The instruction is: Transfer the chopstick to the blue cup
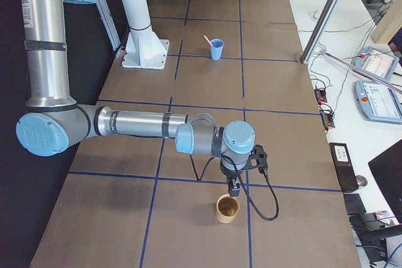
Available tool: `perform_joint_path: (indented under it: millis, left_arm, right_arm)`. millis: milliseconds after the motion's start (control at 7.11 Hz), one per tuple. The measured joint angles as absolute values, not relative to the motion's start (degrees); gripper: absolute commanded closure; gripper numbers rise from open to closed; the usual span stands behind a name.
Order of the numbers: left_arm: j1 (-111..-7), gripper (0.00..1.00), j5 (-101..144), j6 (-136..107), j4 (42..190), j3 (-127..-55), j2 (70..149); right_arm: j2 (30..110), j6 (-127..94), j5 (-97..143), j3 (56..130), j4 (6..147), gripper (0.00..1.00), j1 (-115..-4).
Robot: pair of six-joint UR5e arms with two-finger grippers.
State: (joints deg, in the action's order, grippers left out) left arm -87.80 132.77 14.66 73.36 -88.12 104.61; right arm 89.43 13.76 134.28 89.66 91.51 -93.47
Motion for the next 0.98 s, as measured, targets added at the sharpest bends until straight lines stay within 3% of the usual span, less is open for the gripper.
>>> perform_joint_path:
  millis: [984]
  left_arm:
    - [-86.0, 0.00, 134.8, 1.5, 88.9, -83.7, 102.7]
  right_arm:
    - [89.2, 13.3, 134.7, 89.4, 91.3, 0.00, -93.0]
